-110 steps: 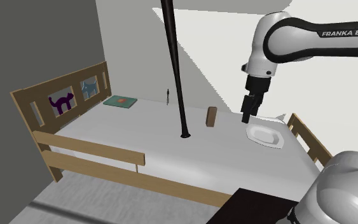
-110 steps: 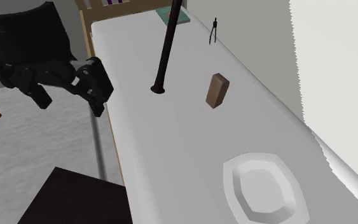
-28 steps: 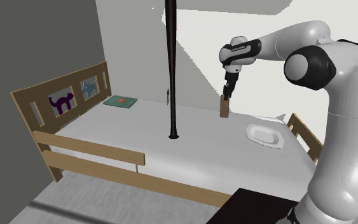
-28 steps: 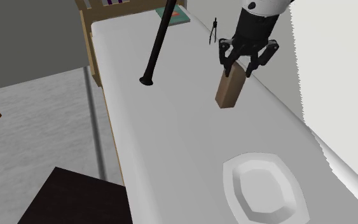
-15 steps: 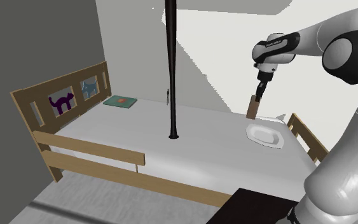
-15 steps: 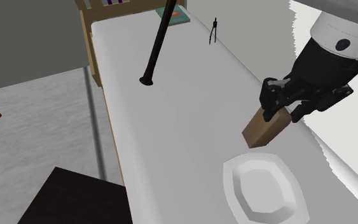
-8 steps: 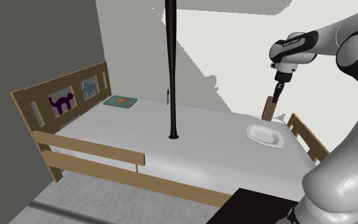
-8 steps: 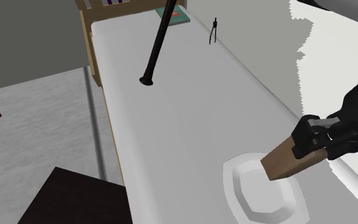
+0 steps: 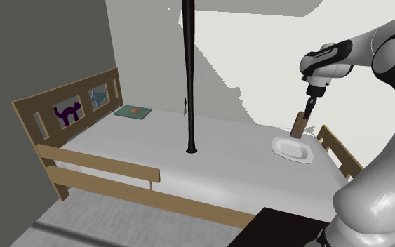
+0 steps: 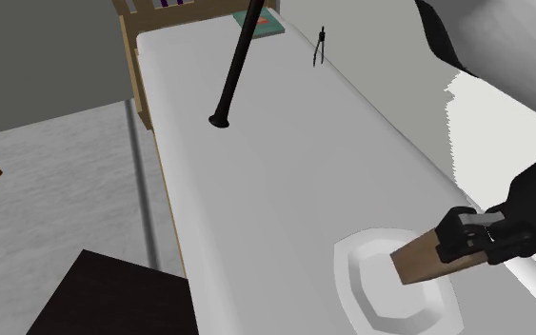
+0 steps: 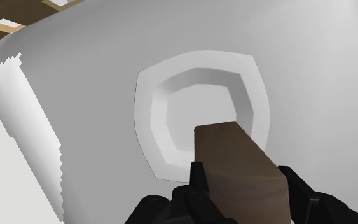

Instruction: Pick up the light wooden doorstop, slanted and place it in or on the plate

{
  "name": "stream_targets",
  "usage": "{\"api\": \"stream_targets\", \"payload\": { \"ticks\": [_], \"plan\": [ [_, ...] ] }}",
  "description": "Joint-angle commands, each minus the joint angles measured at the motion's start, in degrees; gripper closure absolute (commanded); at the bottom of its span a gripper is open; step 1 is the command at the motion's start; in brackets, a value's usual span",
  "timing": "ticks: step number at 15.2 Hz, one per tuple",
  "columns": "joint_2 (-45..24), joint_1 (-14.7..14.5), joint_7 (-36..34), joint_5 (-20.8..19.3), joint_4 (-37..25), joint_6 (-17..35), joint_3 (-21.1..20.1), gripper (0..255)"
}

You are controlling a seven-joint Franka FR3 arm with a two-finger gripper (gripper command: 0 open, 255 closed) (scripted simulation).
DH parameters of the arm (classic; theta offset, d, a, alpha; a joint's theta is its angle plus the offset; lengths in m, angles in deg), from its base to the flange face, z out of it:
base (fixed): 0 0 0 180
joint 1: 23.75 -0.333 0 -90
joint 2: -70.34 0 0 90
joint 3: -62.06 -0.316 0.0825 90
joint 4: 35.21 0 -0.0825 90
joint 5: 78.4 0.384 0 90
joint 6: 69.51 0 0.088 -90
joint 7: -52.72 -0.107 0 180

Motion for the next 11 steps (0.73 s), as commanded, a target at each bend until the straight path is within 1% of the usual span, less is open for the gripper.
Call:
{"api": "stream_targets", "payload": {
  "ticks": [1,11],
  "plan": [
    [-0.4,0.0,0.1,0.2,1.2,1.6,0.0,255],
    [-3.4,0.3,1.0,1.7,5.8,8.9,0.0,255]
  ]
}}
